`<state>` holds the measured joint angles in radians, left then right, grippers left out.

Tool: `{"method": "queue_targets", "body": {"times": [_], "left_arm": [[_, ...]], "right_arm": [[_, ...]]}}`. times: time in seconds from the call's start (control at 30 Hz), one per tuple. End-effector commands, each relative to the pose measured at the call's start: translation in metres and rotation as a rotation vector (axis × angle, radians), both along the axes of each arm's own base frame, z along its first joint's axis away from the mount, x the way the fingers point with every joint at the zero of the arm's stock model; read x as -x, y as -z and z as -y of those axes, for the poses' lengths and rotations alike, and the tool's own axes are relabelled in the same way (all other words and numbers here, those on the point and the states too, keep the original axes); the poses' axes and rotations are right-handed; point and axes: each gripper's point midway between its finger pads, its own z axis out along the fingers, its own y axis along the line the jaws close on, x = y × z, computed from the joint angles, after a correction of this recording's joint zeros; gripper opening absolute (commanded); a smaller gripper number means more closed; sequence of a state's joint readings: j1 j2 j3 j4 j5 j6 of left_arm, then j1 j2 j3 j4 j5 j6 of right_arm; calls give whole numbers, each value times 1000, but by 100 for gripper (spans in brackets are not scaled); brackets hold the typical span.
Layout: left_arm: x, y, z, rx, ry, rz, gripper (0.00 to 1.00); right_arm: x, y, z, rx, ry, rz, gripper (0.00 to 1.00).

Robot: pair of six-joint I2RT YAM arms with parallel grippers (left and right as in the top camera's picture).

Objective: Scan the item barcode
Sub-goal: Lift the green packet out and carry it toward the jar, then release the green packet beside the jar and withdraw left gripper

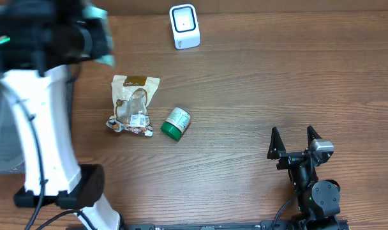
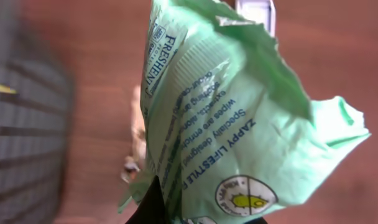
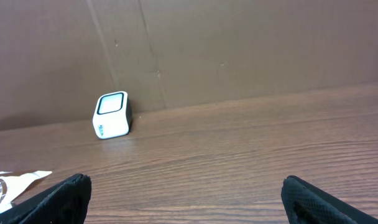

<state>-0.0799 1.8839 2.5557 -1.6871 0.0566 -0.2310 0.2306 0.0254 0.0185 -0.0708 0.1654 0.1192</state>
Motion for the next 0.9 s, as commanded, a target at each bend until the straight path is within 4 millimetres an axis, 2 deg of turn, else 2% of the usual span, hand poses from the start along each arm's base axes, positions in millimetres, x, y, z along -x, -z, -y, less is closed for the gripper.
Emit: {"method": "queue_targets", "body": {"times": [0.0, 0.17, 0.33, 0.5, 0.6, 0.73, 0.77, 0.8, 0.83, 0.87], "left_arm": [[0, 48, 22, -55, 58, -155, 4], [5, 123, 44, -114, 110, -352, 4], [4, 194, 58, -136, 144, -456, 5], [5, 247, 67, -127, 165, -486, 6], [8, 265, 68, -119, 168, -497, 21], [12, 273, 66, -125, 167, -509, 45], [11, 272, 66, -125, 167, -506, 60], [10, 271, 66, -124, 165, -502, 81], [9, 268, 66, -122, 164, -496, 95], [8, 263, 66, -120, 163, -489, 100]], "right_arm": [[-1, 4, 2, -3, 15, -5, 100], [-1, 4, 2, -4, 15, -5, 100], [-1, 4, 2, -4, 15, -5, 100], [-1, 4, 2, -4, 15, -5, 100], [-1, 4, 2, -3, 15, -4, 100], [-1, 4, 2, -3, 15, -5, 100], [-1, 4, 2, -3, 15, -5, 100], [-1, 4, 2, -3, 15, -5, 100], [-1, 4, 2, -4, 15, -5, 100], [-1, 4, 2, -3, 15, -4, 100]]}}
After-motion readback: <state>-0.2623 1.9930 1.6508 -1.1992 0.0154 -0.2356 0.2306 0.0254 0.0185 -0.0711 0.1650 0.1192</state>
